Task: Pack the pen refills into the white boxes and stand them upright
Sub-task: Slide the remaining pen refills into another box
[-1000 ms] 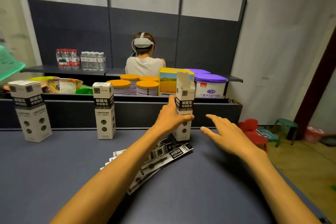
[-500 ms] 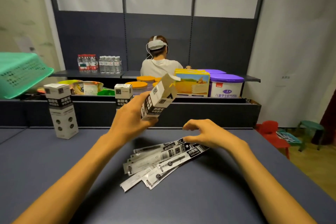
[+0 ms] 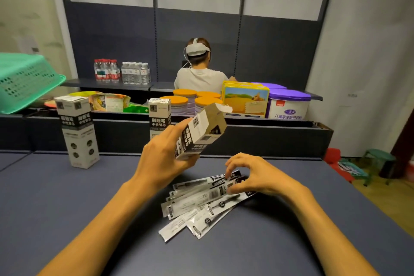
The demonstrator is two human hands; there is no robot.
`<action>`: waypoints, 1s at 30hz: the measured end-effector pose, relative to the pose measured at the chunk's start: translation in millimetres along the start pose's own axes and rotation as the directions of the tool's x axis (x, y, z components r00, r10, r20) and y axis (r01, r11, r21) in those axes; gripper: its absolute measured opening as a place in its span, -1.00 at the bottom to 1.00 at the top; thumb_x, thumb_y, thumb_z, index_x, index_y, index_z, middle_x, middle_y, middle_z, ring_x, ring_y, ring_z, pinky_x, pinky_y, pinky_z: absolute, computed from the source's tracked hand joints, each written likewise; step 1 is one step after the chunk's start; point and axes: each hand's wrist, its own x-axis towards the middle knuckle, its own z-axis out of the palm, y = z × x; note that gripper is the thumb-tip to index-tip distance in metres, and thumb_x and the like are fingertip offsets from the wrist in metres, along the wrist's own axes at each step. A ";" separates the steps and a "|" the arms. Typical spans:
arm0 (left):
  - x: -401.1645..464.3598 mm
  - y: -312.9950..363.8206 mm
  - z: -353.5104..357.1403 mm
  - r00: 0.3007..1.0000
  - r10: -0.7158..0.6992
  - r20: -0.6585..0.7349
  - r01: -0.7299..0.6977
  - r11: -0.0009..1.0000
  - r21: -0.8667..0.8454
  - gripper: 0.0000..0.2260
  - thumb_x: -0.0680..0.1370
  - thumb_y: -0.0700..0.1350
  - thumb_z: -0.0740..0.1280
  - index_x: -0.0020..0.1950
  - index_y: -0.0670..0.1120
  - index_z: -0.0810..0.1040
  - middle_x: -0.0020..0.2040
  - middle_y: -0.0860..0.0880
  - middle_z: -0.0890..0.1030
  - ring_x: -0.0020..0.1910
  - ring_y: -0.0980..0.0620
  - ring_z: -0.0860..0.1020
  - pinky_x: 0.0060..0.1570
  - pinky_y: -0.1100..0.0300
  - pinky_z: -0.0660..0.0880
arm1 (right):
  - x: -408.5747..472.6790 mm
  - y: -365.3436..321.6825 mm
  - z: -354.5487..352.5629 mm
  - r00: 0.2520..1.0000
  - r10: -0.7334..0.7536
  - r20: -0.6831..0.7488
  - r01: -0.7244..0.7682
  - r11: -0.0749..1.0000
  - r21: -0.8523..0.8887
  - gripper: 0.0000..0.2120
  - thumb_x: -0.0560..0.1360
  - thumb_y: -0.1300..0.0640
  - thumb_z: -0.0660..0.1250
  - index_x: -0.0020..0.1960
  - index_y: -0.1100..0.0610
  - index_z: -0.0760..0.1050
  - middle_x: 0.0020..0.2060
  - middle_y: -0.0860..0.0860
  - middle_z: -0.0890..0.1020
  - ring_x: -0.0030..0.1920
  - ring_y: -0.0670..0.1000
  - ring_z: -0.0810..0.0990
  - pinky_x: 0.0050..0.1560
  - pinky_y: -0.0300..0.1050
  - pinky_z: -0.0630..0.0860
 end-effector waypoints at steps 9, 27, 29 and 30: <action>-8.4 4.7 -1.6 1.000 -0.030 0.005 0.030 0.999 -0.035 -0.24 0.37 0.01 0.53 0.48 0.06 0.22 0.24 -0.01 0.52 0.13 0.04 0.54 -0.05 0.07 0.61 | -1.9 -7.5 5.8 1.000 -0.015 0.006 0.015 0.999 -0.052 -0.83 0.34 -0.05 0.53 -0.13 -0.09 0.58 0.11 -0.25 0.48 0.16 -0.23 0.42 0.09 -0.33 0.31; -9.4 3.1 -3.1 0.999 -0.050 -0.006 0.049 0.996 -0.076 -0.26 0.37 0.02 0.51 0.47 0.06 0.24 0.27 0.00 0.51 0.17 0.23 0.41 0.03 0.37 0.43 | -2.1 -6.6 10.3 1.000 -0.021 0.023 0.024 0.994 -0.108 -0.71 0.42 -0.11 0.45 0.13 -0.20 0.55 0.07 -0.23 0.52 0.12 -0.21 0.42 0.09 -0.29 0.37; -9.5 2.4 -3.2 0.999 -0.052 -0.006 0.051 0.996 -0.078 -0.26 0.37 0.03 0.50 0.47 0.05 0.24 0.26 0.00 0.51 0.16 0.23 0.41 0.02 0.39 0.41 | -2.7 -7.7 8.8 0.999 -0.040 0.004 0.040 0.995 -0.095 -0.76 0.43 -0.08 0.45 0.09 -0.18 0.58 0.04 -0.23 0.53 0.10 -0.23 0.43 0.03 -0.36 0.35; -9.4 2.0 -3.2 0.999 -0.052 -0.005 0.052 0.996 -0.079 -0.26 0.38 0.03 0.50 0.47 0.05 0.24 0.26 0.00 0.51 0.16 0.23 0.41 0.02 0.40 0.41 | -3.0 -8.4 8.1 0.999 -0.052 -0.005 0.051 0.995 -0.090 -0.79 0.44 -0.06 0.45 0.07 -0.18 0.59 0.04 -0.23 0.53 0.10 -0.23 0.43 0.02 -0.38 0.35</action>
